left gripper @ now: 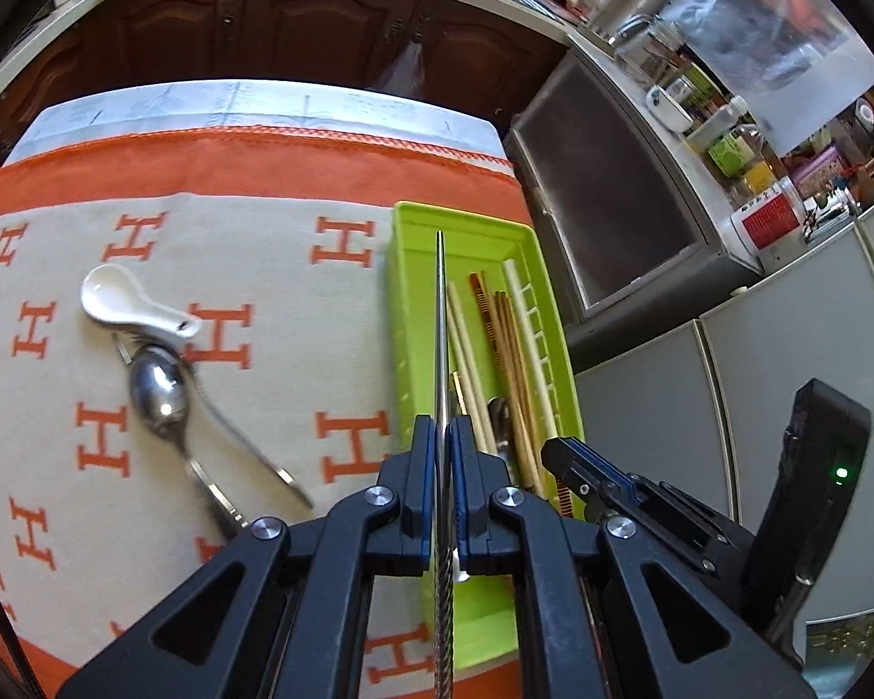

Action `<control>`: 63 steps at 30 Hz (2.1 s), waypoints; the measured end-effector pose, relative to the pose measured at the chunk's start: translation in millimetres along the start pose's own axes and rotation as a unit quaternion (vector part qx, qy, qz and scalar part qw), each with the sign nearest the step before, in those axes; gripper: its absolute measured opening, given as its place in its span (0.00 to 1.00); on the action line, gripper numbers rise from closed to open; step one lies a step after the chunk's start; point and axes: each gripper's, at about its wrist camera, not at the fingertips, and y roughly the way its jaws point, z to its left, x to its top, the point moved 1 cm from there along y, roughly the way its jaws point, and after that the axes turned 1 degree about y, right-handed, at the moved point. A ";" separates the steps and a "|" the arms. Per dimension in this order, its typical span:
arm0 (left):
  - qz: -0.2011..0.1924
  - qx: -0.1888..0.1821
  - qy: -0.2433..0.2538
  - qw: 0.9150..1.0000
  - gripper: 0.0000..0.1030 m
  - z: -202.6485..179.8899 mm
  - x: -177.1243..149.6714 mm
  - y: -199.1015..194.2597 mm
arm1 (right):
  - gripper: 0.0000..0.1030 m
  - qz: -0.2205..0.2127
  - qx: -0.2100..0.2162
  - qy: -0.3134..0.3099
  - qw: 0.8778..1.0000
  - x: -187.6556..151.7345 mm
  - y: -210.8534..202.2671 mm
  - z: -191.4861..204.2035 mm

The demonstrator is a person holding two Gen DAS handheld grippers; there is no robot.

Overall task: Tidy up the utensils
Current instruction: 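Carry both chopsticks into the green tray while both tools open to release them, then withdraw both tools from the tray back to the remaining utensils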

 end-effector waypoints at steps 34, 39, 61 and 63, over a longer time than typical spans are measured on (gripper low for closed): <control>-0.015 0.100 0.040 0.994 0.43 45.1 -41.1 -11.3 | 0.06 0.003 0.038 -0.026 0.999 -21.3 -15.2 28.1; -0.034 0.119 0.038 0.992 0.48 69.4 -51.4 -32.9 | 0.06 0.005 0.058 -0.052 0.997 -23.3 -16.9 53.9; -0.042 0.145 -0.075 0.986 0.49 184.7 -93.5 -66.7 | 0.06 0.055 0.089 -0.161 0.981 -37.9 23.4 154.8; -0.041 0.144 -0.078 0.986 0.50 189.8 -92.9 -66.1 | 0.07 0.057 0.084 -0.166 0.981 -36.2 28.7 157.7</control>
